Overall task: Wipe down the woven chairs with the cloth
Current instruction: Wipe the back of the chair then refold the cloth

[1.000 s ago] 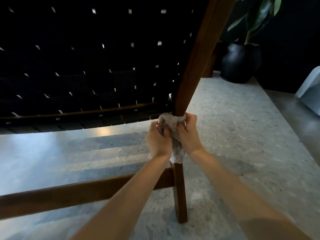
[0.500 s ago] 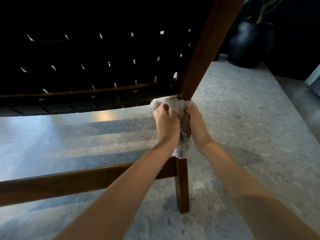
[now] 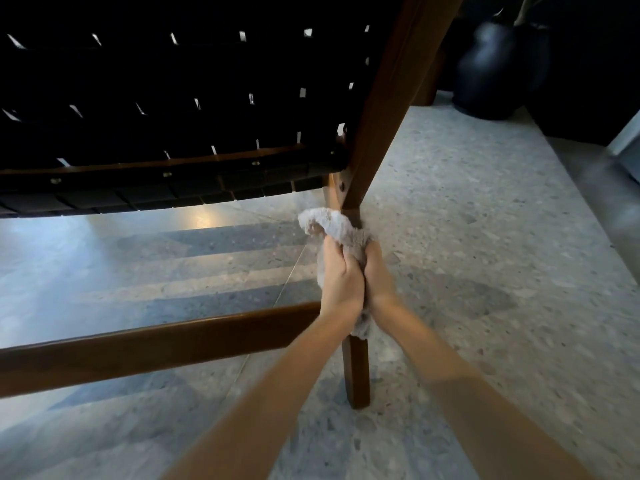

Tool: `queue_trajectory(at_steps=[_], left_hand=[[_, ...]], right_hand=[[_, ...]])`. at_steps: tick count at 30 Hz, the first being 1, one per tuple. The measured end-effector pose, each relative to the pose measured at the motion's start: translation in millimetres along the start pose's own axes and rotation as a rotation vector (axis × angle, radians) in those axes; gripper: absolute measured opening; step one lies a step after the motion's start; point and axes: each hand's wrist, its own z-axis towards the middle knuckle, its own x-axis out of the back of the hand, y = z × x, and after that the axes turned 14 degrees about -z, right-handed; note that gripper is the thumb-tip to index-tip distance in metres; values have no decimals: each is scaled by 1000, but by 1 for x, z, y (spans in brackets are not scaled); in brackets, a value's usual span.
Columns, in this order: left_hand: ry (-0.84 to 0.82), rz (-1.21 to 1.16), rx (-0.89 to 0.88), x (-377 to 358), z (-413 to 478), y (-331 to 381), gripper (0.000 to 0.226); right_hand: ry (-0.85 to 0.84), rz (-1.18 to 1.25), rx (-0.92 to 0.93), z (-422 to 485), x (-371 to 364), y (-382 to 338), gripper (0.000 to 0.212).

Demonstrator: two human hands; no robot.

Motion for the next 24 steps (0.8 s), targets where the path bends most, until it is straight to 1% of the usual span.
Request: queue_trajectory(at_steps=[2,6,10,14,17,19,24], left_hand=[[-9,71,-20,8,-20,-11,38],[58,261,-90,17,-53,-28,34],[88,345,-158,23,-79,-32,47],[170,421,-152,27,-97,-36,50],[293,423,-133,26,-115,-43,45],[339,416,-122,29,-123,-49,38],[349,474,-111,38,-126,-59,27]], right_hand=[[-4,-6,-47,-13,0,23,30],[47,-78,-34,-42,8,56,30],[38,-190,17,-69,17,77,32],[104,-339,87,-86,30,84,31],[166,-369,147,-94,29,83,43],[186,-396,204,-93,26,79,48],[72,-448,205,-79,16,76,52]])
